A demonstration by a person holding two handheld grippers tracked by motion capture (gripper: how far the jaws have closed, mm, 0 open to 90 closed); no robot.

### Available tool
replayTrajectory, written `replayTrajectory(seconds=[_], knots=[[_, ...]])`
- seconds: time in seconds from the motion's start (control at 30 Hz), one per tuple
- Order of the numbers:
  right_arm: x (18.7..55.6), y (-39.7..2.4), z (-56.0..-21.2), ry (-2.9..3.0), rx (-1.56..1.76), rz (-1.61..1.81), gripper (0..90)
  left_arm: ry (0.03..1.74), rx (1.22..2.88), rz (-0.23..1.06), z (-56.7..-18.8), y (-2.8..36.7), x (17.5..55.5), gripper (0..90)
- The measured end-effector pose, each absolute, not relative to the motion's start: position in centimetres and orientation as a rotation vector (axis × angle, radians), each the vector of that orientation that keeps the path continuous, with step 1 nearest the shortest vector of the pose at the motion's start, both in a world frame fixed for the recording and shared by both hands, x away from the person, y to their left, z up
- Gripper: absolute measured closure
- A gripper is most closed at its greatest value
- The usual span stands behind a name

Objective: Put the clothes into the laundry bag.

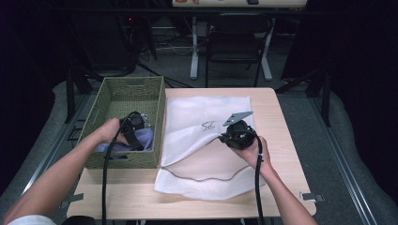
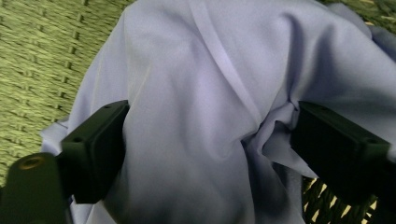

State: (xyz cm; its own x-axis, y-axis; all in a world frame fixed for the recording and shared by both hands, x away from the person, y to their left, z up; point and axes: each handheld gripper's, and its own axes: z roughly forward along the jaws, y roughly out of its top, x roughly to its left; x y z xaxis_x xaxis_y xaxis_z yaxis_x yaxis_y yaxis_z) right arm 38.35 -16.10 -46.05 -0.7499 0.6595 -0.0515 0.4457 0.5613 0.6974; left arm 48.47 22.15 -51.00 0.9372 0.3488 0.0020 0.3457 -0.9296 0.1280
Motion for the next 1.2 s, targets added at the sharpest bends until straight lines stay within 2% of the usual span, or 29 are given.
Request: replayTrajectory(seconds=[0.17, 0.27, 0.33, 0.37, 0.63, 0.7, 0.73, 0.93, 1.2], knots=[[38.4, -16.1, -46.1, 2.494, 0.912, 0.984, 85.9, 0.544, 2.96, 0.014, -51.2, 22.3, 48.5, 19.8], [38.4, -16.1, -46.1, 2.494, 0.911, 0.984, 85.9, 0.546, 2.969, -0.004, -51.3, 22.3, 48.6, 25.8], [38.4, -16.1, -46.1, 2.494, 0.911, 0.984, 85.9, 0.543, 2.975, 0.006, -51.3, 22.3, 48.5, 33.0], [38.4, -16.1, -46.1, 2.494, 0.911, 0.984, 85.9, 0.541, 2.977, 0.006, -51.3, 22.3, 48.5, 33.0], [38.4, -16.1, -46.2, 2.495, 0.918, 0.982, 85.9, 0.531, 3.0, 0.039, -51.7, 22.3, 48.4, 51.8], [38.4, -16.1, -46.2, 2.495, 0.92, 0.982, 86.0, 0.536, 3.001, 0.041, -51.6, 22.3, 48.4, 53.4], [38.4, -16.1, -46.2, 2.495, 0.918, 0.98, 85.9, 0.532, 3.001, 0.04, -51.6, 22.3, 48.4, 58.1], [38.4, -16.1, -46.2, 2.493, 0.919, 0.981, 85.9, 0.525, 2.987, 0.038, -51.5, 22.4, 48.2, 68.9], [38.4, -16.1, -46.1, 2.489, 0.92, 0.985, 85.9, 0.501, 2.946, 0.066, -50.5, 22.9, 48.0, 74.3]])
